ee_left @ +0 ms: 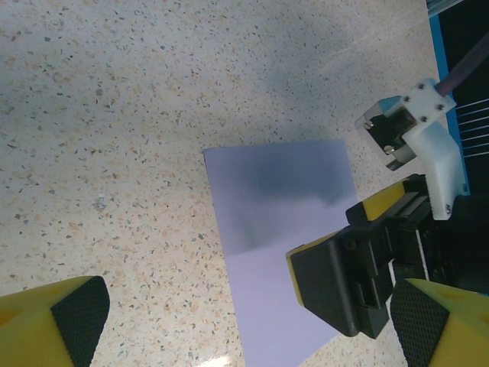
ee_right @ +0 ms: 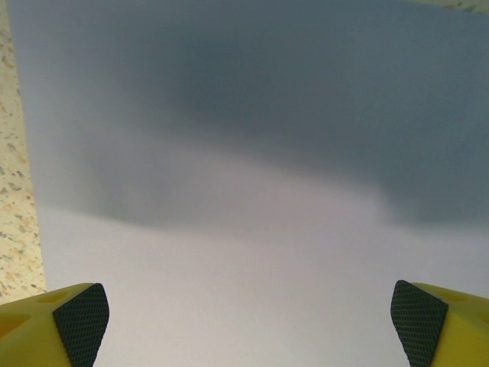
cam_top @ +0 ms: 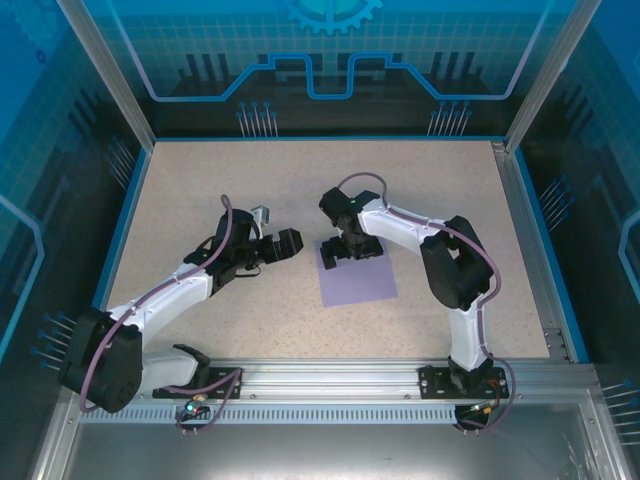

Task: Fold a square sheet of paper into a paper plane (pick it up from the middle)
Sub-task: Fold the square sheet of paper in half at the center of the table.

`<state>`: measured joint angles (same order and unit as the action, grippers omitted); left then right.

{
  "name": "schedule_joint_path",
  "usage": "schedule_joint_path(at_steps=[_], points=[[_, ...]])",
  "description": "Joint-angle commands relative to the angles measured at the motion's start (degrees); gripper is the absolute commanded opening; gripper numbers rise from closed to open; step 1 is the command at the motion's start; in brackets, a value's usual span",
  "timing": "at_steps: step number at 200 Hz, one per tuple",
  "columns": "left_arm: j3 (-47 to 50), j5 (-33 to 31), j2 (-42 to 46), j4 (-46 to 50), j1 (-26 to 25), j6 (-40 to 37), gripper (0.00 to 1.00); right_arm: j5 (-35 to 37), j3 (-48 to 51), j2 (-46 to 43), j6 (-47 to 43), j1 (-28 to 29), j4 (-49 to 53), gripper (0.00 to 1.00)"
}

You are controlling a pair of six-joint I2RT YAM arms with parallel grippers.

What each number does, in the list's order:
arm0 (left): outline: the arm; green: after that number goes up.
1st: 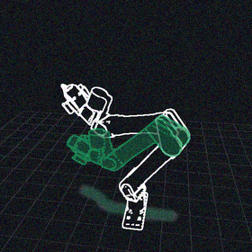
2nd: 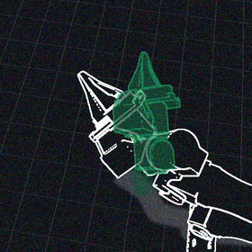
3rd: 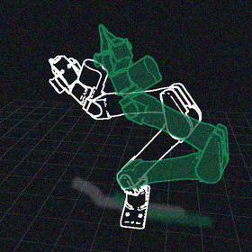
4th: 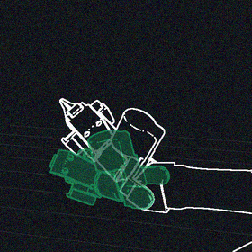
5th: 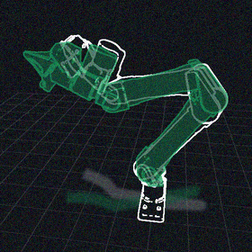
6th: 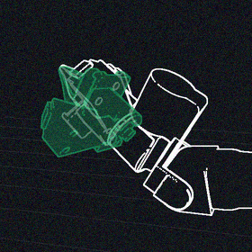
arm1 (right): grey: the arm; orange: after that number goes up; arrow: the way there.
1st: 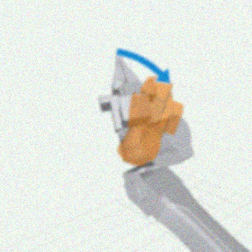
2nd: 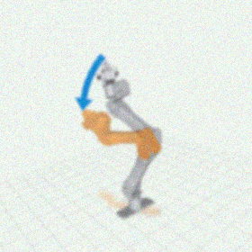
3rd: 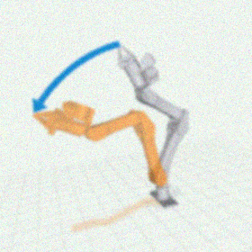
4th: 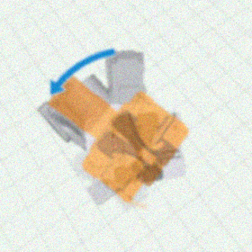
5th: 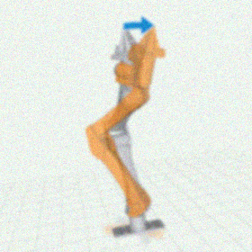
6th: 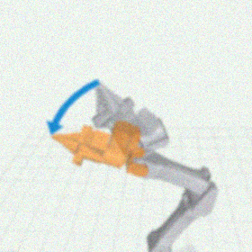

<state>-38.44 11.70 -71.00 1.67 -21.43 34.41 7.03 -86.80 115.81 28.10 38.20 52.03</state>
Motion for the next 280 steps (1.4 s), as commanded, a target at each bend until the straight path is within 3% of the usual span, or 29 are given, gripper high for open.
schedule_joint_path(at_steps=[1,109,189,280], points=[[-0.34,1.31,-0.28,-0.4,0.25,0.22,0.99,-0.49,-1.28,1.77,1.67,-1.12,1.92,0.99],[-0.59,0.88,-0.36,0.38,0.28,0.0,0.99,-1.01,1.8,8.0,3.39,-0.75,1.52,0.99],[-0.74,1.03,-0.45,0.8,0.3,0.13,0.99,-2.76,3.99,7.41,4.18,-1.04,-1.72,0.88],[-0.5,0.64,-0.02,1.18,0.27,-0.05,0.99,-2.48,3.13,6.47,3.28,-1.28,-1.39,0.86]])
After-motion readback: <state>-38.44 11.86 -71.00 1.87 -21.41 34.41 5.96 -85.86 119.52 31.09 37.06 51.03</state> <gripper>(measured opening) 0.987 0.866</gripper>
